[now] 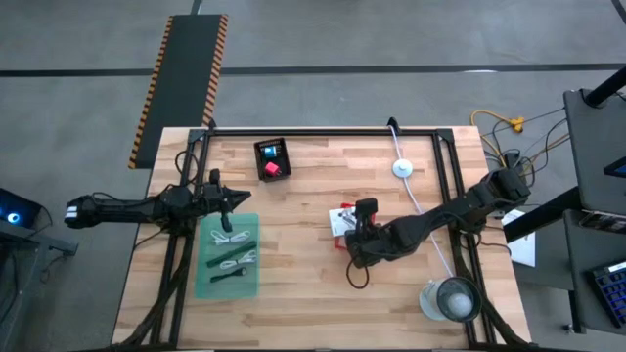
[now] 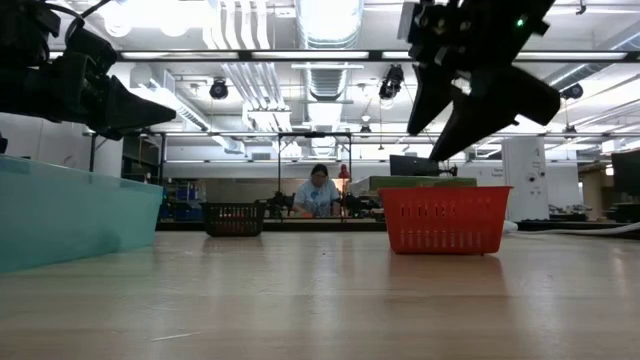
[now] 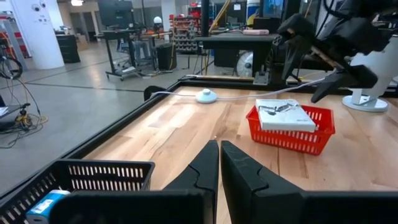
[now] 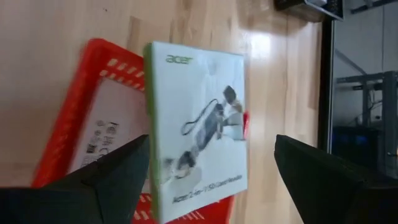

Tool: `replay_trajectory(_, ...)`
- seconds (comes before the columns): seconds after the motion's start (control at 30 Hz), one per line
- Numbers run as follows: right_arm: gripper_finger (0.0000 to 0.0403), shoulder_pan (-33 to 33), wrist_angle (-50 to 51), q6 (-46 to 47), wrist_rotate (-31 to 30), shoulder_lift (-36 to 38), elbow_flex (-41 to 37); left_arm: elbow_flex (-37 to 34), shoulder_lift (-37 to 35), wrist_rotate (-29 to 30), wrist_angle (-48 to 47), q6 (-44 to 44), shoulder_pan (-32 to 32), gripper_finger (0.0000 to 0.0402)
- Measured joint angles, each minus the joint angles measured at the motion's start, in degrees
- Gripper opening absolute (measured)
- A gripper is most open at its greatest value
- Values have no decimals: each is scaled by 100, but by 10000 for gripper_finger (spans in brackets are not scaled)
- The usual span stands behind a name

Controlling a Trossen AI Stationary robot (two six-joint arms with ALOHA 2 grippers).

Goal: Pick and place items into bin
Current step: Put the white USB box into the orange bin

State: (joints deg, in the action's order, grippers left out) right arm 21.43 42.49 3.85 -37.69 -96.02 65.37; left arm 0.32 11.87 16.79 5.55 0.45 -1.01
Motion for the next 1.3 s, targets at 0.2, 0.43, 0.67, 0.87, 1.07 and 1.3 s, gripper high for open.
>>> replay_trajectory(0.2, 326, -30, -21, -1, 18, 27, 76, 0, -3, -6, -14, 0, 1, 2)
replay_trajectory(0.43, 325, -63, -244, -157, 375, -95, 39, 0, 5, -4, -7, 0, -1, 2)
replay_trajectory(0.67, 325, 104, -230, -458, -121, -496, 1, 0, -1, -4, -5, 2, 1, 2)
replay_trajectory(0.87, 325, 163, -229, -638, -585, -793, -15, 0, 3, -4, -5, 28, -1, 2)
replay_trajectory(1.07, 325, 196, -106, -520, -991, -873, -36, 0, -2, -4, -1, 28, 0, 2)
replay_trajectory(1.3, 325, 199, -97, -402, -997, -873, -36, 0, -3, -3, -6, 28, 0, 2)
